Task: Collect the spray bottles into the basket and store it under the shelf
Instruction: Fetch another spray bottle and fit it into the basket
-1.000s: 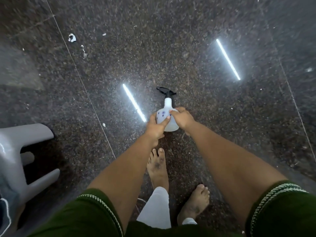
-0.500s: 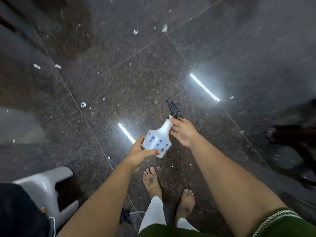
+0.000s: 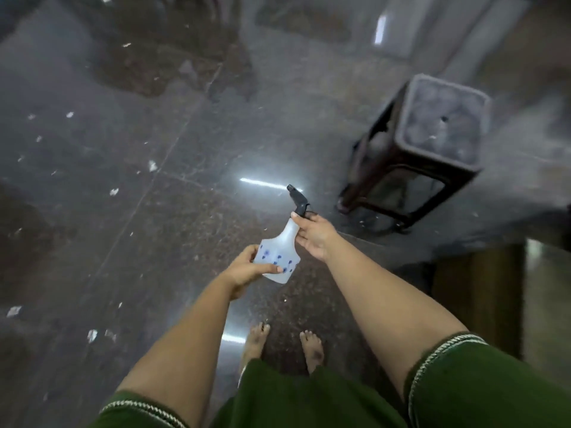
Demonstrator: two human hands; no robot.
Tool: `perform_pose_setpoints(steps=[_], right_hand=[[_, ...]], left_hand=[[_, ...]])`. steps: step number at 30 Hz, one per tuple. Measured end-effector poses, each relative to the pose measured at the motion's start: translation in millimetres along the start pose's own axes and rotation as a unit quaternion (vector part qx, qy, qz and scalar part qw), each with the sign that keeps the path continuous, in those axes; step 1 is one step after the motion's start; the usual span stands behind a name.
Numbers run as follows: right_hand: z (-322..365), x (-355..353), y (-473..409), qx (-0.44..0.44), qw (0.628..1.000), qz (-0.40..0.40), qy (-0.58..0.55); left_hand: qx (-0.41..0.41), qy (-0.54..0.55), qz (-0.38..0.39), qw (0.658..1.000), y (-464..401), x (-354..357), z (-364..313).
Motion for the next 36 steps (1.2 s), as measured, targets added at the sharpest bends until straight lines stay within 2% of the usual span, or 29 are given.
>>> perform_pose_setpoints(steps=[5, 9, 13, 16, 21, 26, 28, 31, 36], right_hand=[[22.5, -76.5, 52.0, -0.066, 0.985, -0.056, -0.146], [13.3, -143.0, 100.5, -0.111, 0.958, -0.131, -0.231], [-13.9, -217.2, 163.6, -0.152, 0.910, -0.219, -0.318], [-45.3, -272.6, 212.2, -0.190, 0.859, -0.277, -0.387], [-123.4, -350.4, 286.7, -0.214, 0.767, -0.366, -0.481], [-206.6, -415.8, 345.3, -0.219, 0.690, -0.423, -0.545], [-235.2, -439.7, 365.3, -0.221, 0.667, -0.440, -0.560], [-271.1, -474.1, 395.2, -0.206, 0.655, -0.468, -0.556], [-306.0, -528.7, 442.8, -0.197, 0.648, -0.493, -0.546]], left_hand=[[0.011, -0.163, 0.121, 0.979, -15.0, 60.3, -55.3], [0.019, -0.276, 0.229, 0.934, -25.7, 121.7, -80.1], [0.048, -0.372, 0.339, 0.863, -16.4, 213.8, -89.9], [0.092, -0.433, 0.399, 0.803, 4.8, 290.9, -80.1], [0.159, -0.540, 0.476, 0.676, 42.4, 407.2, -32.9], [0.234, -0.617, 0.509, 0.553, 95.7, 504.9, 32.0], [0.253, -0.629, 0.521, 0.519, 115.9, 538.0, 54.9], [0.271, -0.637, 0.543, 0.475, 140.5, 582.5, 85.5], [0.293, -0.633, 0.564, 0.441, 178.2, 650.8, 116.3]])
Point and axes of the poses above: each hand's wrist, its own y-axis away from the middle knuckle, its own x-axis out of the palm, z = x × y, the point moved 5 cm from there along -y, towards the middle knuckle, and after that the axes turned 9 degrees about x, right-handed, at the moved point
